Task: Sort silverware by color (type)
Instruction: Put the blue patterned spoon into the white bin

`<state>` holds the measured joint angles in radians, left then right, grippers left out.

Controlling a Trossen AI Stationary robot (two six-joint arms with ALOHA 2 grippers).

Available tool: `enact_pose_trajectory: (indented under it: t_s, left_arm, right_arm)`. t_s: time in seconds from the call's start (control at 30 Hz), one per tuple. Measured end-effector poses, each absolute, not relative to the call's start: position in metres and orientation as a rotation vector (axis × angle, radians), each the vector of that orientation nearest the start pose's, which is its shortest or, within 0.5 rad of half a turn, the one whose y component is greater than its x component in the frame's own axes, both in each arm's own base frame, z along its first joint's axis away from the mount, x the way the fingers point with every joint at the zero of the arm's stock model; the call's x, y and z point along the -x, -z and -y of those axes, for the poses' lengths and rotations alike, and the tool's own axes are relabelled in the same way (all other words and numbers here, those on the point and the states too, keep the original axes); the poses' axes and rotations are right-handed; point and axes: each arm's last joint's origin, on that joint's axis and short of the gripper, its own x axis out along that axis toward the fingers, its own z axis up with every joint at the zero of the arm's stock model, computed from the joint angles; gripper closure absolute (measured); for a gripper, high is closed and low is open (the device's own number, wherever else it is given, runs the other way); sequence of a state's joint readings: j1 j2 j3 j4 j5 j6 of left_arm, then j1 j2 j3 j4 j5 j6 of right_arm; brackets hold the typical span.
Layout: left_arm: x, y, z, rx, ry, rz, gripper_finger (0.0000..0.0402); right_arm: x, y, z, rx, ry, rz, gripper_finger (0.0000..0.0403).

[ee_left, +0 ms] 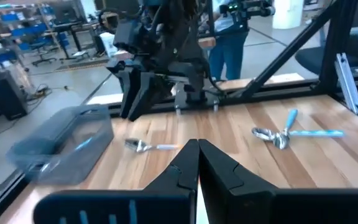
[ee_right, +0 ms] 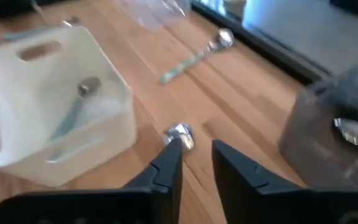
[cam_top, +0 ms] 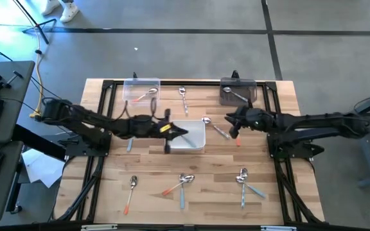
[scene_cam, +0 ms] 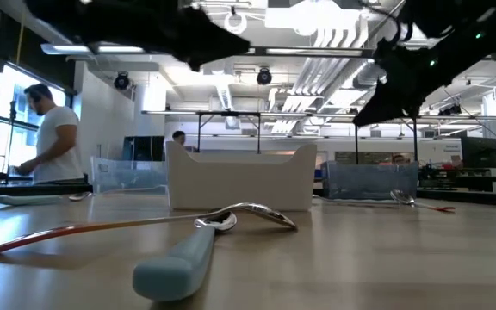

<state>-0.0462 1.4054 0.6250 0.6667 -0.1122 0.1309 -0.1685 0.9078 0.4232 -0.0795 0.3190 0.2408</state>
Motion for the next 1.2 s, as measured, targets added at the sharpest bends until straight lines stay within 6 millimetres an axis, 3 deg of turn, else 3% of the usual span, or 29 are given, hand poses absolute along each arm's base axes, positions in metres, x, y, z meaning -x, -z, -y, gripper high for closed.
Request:
enact_pose_trajectory:
  t_s: [0.23, 0.6, 0.97, 1.2]
  left_arm:
    - [-0.245, -0.207, 0.014, -0.116, -0.104, -0.068, 0.0401]
    - [-0.200, -0.177, 0.010, -0.043, -0.146, 0.060, 0.0401]
    - [-0.193, -0.172, 0.008, -0.040, -0.175, 0.076, 0.0401]
    - [-0.193, -0.173, 0.008, -0.064, -0.177, 0.084, 0.0401]
  right_arm:
    - [-0.191, -0.177, 0.063, -0.292, 0.515, -0.605, 0.0281]
    - [-0.233, -0.164, 0.078, -0.425, 0.543, -0.819, 0.0279]
    - [-0.275, -0.150, 0.080, -0.390, 0.511, -0.931, 0.0279]
    - [-0.285, -0.135, 0.077, -0.398, 0.592, -1.032, 0.0268]
